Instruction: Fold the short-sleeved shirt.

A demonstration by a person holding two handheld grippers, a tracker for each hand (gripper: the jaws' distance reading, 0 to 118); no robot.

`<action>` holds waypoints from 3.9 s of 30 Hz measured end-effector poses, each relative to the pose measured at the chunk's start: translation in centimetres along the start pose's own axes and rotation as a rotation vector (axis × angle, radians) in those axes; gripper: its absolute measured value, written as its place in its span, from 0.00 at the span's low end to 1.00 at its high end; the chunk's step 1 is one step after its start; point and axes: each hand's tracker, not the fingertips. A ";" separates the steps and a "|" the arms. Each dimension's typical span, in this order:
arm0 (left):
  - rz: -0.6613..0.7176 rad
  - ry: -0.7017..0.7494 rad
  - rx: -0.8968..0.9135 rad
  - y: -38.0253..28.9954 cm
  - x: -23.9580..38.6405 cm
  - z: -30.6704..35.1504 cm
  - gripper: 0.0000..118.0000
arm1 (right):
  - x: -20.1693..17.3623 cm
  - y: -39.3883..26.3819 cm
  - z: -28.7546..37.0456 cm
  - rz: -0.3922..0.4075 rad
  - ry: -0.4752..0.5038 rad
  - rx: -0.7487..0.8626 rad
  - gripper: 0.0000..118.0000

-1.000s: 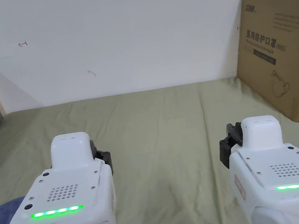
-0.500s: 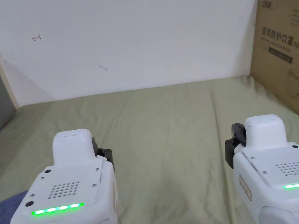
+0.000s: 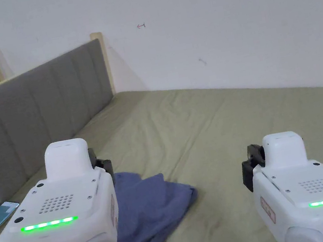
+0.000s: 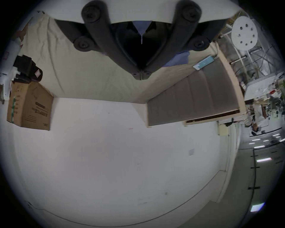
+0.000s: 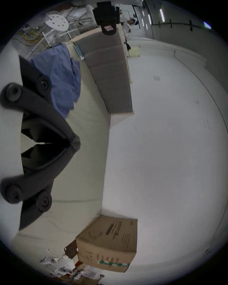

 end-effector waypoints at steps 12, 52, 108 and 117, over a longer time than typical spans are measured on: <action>-0.031 -0.019 -0.213 -4.7 -1.0 -6.7 0.00 | -1.0 -2.3 -1.3 -0.013 0.023 -0.098 0.00; 0.233 -0.133 -0.790 -13.6 0.0 -20.4 0.02 | 6.9 -7.8 -3.5 -0.140 -0.138 -0.305 0.00; -0.054 -0.872 -0.761 -12.4 25.0 -6.0 0.05 | 22.3 -9.1 11.5 -0.338 -0.551 -0.274 0.00; 0.069 -0.618 -0.814 -16.2 13.0 -8.2 0.06 | 19.2 -10.3 8.9 -0.310 -0.465 -0.352 0.00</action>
